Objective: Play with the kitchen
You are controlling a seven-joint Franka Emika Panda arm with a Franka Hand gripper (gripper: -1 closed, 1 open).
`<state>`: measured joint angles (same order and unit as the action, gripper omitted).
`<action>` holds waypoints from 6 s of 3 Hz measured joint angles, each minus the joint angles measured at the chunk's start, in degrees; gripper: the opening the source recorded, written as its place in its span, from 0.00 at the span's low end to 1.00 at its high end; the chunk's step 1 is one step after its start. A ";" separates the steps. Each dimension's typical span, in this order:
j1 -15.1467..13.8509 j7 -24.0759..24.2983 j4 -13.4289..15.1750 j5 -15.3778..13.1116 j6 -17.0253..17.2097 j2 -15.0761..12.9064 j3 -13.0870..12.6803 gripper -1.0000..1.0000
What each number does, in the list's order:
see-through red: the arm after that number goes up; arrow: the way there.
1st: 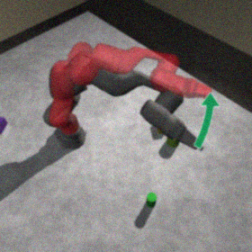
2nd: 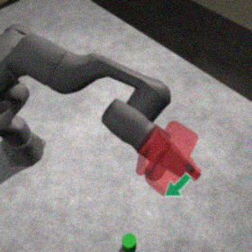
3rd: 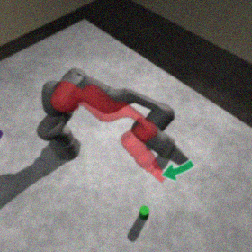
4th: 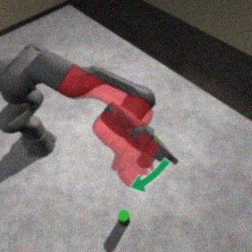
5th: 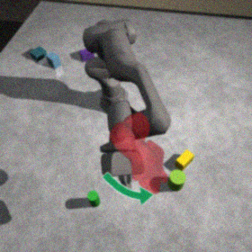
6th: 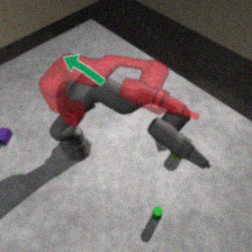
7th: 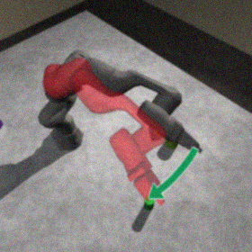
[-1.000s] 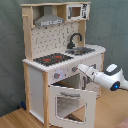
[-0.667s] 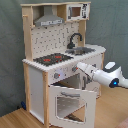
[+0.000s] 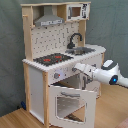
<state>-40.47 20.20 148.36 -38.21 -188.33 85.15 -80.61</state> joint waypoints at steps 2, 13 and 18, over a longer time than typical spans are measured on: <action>-4.79 -2.19 -0.16 4.99 -6.21 0.11 -0.23 1.00; -6.64 -48.25 -0.57 13.63 -9.18 0.48 -2.81 0.00; -2.09 -45.51 1.69 13.69 -5.78 -0.26 -3.21 1.00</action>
<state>-42.56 -25.31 150.05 -24.52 -194.11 84.89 -83.82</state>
